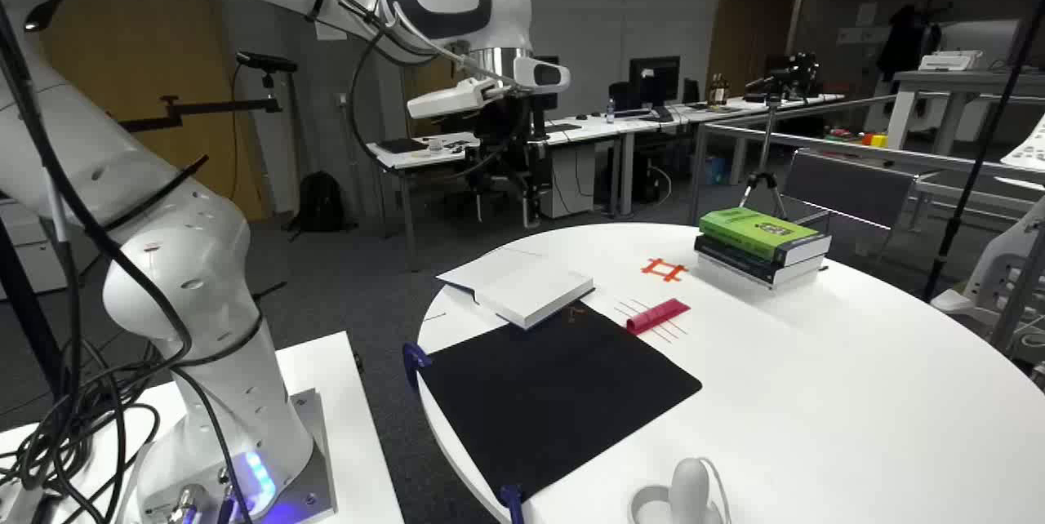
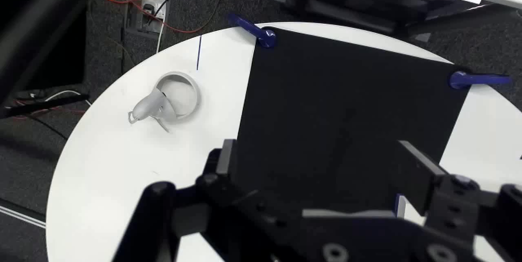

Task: Close the book

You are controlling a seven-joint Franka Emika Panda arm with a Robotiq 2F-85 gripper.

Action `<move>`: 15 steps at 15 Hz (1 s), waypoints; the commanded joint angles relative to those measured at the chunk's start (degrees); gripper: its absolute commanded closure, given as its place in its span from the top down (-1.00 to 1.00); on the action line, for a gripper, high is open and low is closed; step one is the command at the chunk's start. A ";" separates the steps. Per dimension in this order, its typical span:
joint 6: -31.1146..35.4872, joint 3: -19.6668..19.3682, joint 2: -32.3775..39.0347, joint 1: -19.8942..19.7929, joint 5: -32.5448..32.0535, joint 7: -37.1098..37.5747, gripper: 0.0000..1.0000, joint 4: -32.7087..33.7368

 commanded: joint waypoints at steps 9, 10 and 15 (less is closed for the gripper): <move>10.81 4.36 -2.67 7.38 0.01 -1.22 1.00 -9.61; 12.70 5.35 -2.42 8.92 -0.09 -1.74 1.00 -11.30; 20.68 9.31 -1.40 16.90 1.40 -4.50 1.00 -18.00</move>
